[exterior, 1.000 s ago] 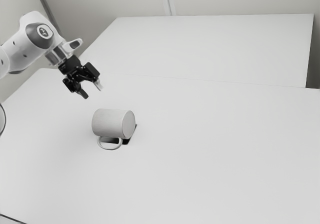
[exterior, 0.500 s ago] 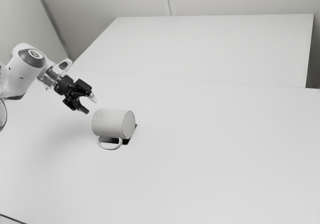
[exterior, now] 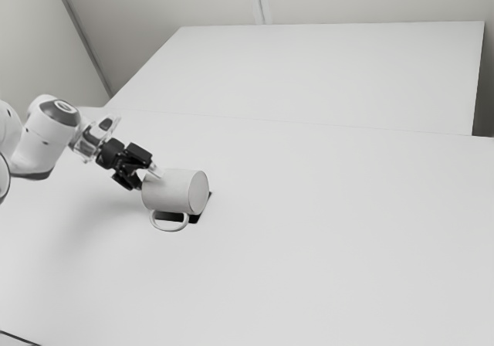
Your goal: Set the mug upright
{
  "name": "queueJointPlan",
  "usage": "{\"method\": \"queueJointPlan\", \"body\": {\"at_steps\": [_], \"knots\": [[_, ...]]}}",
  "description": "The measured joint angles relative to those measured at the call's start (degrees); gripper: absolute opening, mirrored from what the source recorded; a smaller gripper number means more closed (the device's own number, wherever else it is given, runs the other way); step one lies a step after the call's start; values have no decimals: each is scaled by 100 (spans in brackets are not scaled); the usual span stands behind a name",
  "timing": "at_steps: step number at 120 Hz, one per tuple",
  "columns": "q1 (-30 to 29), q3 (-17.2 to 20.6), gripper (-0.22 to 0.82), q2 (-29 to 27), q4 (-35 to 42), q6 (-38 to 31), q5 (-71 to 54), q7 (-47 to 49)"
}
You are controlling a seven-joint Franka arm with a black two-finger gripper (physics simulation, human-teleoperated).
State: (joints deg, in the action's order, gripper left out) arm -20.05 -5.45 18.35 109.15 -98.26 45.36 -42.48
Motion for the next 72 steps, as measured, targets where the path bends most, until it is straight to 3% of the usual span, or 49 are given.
{"method": "queueJointPlan", "body": {"at_steps": [12,29,41,72], "knots": [[63,26,50,-124,121,-115,106,-100],[140,34,22,-240,138,-214,164,-191],[277,82,8,-281,98,-303,180,-224],[538,167,-5,-297,-136,-510,188,-215]]}}
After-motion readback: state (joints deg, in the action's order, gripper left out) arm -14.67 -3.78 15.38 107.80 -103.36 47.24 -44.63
